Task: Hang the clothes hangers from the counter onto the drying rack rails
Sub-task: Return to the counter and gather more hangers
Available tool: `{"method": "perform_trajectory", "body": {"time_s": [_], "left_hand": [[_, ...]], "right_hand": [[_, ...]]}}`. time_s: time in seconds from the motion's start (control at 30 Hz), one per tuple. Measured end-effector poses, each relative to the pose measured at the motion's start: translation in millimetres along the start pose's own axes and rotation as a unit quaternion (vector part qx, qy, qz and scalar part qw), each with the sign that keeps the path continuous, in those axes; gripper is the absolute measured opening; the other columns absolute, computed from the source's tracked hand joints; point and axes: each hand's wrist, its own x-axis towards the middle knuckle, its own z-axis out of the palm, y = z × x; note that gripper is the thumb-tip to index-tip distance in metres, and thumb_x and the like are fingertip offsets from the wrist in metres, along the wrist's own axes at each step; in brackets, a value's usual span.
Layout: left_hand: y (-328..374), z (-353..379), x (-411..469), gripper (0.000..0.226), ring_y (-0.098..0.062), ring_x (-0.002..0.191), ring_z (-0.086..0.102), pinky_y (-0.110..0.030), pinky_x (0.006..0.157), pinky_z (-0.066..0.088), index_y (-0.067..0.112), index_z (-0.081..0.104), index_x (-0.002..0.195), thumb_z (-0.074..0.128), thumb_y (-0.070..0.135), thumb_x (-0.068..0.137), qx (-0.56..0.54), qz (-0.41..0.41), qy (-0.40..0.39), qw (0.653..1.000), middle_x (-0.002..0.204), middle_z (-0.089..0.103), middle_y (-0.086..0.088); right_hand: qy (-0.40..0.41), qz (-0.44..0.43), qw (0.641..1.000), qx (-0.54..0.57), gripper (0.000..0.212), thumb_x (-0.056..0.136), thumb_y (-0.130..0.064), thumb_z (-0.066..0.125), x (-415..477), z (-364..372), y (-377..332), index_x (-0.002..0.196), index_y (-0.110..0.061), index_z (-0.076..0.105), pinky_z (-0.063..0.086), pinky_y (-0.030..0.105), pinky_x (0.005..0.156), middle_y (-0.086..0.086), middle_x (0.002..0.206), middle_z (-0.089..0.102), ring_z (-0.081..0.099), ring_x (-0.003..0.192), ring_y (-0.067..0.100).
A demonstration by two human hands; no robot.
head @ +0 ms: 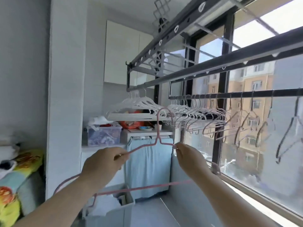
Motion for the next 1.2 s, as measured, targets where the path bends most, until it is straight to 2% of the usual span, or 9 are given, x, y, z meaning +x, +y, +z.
{"method": "perform_trajectory", "body": {"time_s": [0.1, 0.3, 0.4, 0.5, 0.7, 0.83, 0.93, 1.1, 1.2], "left_hand": [[-18, 6, 39, 0.022, 0.006, 0.060, 0.047, -0.012, 0.050, 0.029, 0.035, 0.057, 0.111, 0.044, 0.035, 0.093, 0.003, -0.007, 0.050, 0.999, 0.067, 0.049, 0.026], [-64, 21, 99, 0.018, -0.005, 0.050, 0.046, -0.024, 0.057, 0.038, 0.032, 0.061, 0.079, 0.049, 0.032, 0.092, -0.062, -0.047, 0.026, 0.997, 0.063, 0.058, 0.011], [-78, 29, 129, 0.022, -0.003, 0.038, 0.045, -0.013, 0.044, 0.033, 0.025, 0.063, 0.075, 0.049, 0.027, 0.093, -0.068, -0.015, 0.036, 0.997, 0.057, 0.056, 0.009], [-87, 35, 160, 0.026, 0.000, 0.037, 0.050, -0.010, 0.042, 0.037, 0.027, 0.058, 0.068, 0.048, 0.026, 0.093, -0.126, 0.009, 0.027, 0.992, 0.058, 0.058, 0.005], [-117, 23, 246, 0.030, -0.021, 0.104, 0.054, -0.024, 0.081, 0.036, 0.014, 0.063, 0.114, 0.042, 0.025, 0.095, -0.060, 0.084, 0.142, 0.985, 0.113, 0.063, -0.003], [-141, 24, 302, 0.041, -0.024, 0.117, 0.049, -0.033, 0.093, 0.039, 0.018, 0.046, 0.132, 0.044, 0.035, 0.094, 0.032, 0.068, 0.050, 0.996, 0.133, 0.051, -0.003], [-151, 35, 326, 0.044, -0.022, 0.103, 0.055, -0.032, 0.083, 0.041, 0.016, 0.044, 0.129, 0.040, 0.043, 0.094, 0.071, 0.081, -0.029, 0.994, 0.118, 0.058, -0.002], [-162, 48, 348, 0.046, -0.023, 0.096, 0.058, -0.032, 0.075, 0.044, 0.013, 0.046, 0.126, 0.042, 0.044, 0.093, 0.095, 0.115, -0.020, 0.989, 0.111, 0.061, -0.005], [-168, 56, 360, 0.041, -0.020, 0.075, 0.059, -0.032, 0.073, 0.047, 0.007, 0.059, 0.104, 0.042, 0.043, 0.093, 0.057, 0.126, -0.086, 0.987, 0.085, 0.063, -0.004]], "right_hand": [[0.013, -0.027, 1.000, 0.007, 0.033, 0.101, -0.020, 0.030, 52, 12, 1, 0.125, -0.018, 0.052, 0.035, 0.025, 0.066, 0.005, 0.117, 0.062, 0.058, 0.103, 0.023], [0.028, -0.056, 0.998, 0.011, 0.029, 0.099, -0.018, 0.033, 119, 38, -14, 0.117, -0.015, 0.057, 0.036, 0.027, 0.069, 0.005, 0.114, 0.062, 0.056, 0.100, 0.023], [0.053, -0.072, 0.995, -0.037, 0.032, 0.100, -0.018, 0.034, 146, 47, -19, 0.125, -0.018, 0.053, 0.043, 0.028, 0.088, 0.000, 0.125, 0.058, 0.053, 0.114, 0.020], [0.083, -0.075, 0.986, -0.122, 0.032, 0.100, -0.015, 0.034, 176, 50, -23, 0.127, -0.019, 0.051, 0.048, 0.033, 0.089, 0.000, 0.123, 0.060, 0.057, 0.110, 0.021], [0.145, -0.069, 0.969, -0.188, 0.031, 0.100, -0.010, 0.036, 222, 59, -30, 0.125, -0.013, 0.054, 0.051, 0.027, 0.083, 0.002, 0.114, 0.066, 0.064, 0.098, 0.019], [0.167, -0.018, 0.962, -0.217, 0.033, 0.101, -0.015, 0.033, 241, 61, -33, 0.131, -0.017, 0.049, 0.049, 0.023, 0.083, 0.001, 0.121, 0.062, 0.063, 0.103, 0.016], [0.191, 0.020, 0.954, -0.231, 0.034, 0.101, -0.018, 0.032, 245, 63, -37, 0.131, -0.018, 0.050, 0.050, 0.026, 0.082, 0.000, 0.123, 0.062, 0.063, 0.104, 0.017], [0.213, 0.037, 0.950, -0.225, 0.032, 0.100, -0.018, 0.037, 251, 65, -46, 0.122, -0.012, 0.059, 0.050, 0.033, 0.084, 0.005, 0.117, 0.065, 0.066, 0.099, 0.024], [0.218, 0.038, 0.943, -0.247, 0.034, 0.100, -0.021, 0.035, 261, 62, -51, 0.122, -0.011, 0.059, 0.050, 0.033, 0.080, 0.008, 0.112, 0.068, 0.067, 0.094, 0.025]]}}
